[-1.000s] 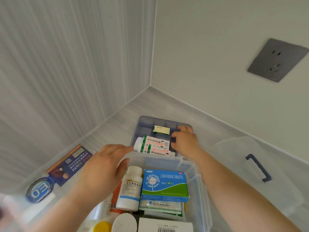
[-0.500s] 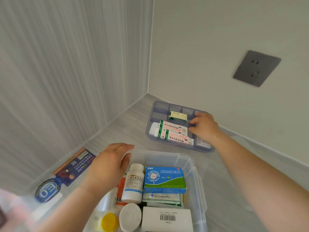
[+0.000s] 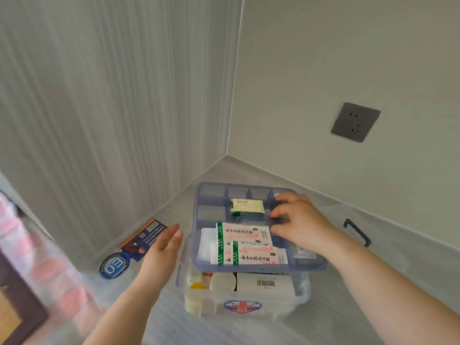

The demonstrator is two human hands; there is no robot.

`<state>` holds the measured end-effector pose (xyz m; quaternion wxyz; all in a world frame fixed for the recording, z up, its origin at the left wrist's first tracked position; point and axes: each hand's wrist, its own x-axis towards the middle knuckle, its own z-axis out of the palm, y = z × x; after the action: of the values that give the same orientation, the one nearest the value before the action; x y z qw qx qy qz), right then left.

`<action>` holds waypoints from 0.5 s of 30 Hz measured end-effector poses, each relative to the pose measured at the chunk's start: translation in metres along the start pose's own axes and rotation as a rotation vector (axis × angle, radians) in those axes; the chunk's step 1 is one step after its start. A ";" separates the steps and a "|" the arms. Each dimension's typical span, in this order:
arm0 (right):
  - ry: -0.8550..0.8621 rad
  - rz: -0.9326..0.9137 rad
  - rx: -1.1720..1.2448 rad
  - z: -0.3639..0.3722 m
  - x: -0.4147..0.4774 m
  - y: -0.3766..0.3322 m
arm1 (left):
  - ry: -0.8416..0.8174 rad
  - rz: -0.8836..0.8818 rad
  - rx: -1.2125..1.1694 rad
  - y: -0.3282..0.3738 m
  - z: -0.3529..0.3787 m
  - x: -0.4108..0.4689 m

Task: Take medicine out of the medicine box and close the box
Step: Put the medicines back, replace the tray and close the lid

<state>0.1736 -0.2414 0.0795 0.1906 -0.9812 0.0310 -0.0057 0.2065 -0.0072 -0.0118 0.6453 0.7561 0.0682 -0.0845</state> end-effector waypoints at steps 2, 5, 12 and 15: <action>-0.021 0.001 -0.043 0.012 -0.006 -0.005 | -0.062 -0.066 -0.042 -0.006 -0.003 -0.011; -0.063 0.029 -0.100 0.026 -0.010 -0.007 | -0.103 -0.124 -0.069 -0.010 -0.004 -0.019; -0.128 0.114 -0.128 0.047 -0.013 -0.004 | -0.138 -0.136 -0.083 -0.010 -0.002 -0.023; -0.111 0.124 -0.146 0.053 -0.012 -0.001 | -0.178 -0.148 -0.115 -0.010 -0.001 -0.025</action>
<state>0.1627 -0.2196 0.0310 0.1199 -0.9875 0.0812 0.0629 0.1798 -0.0044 -0.0163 0.6831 0.7004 0.0711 -0.1945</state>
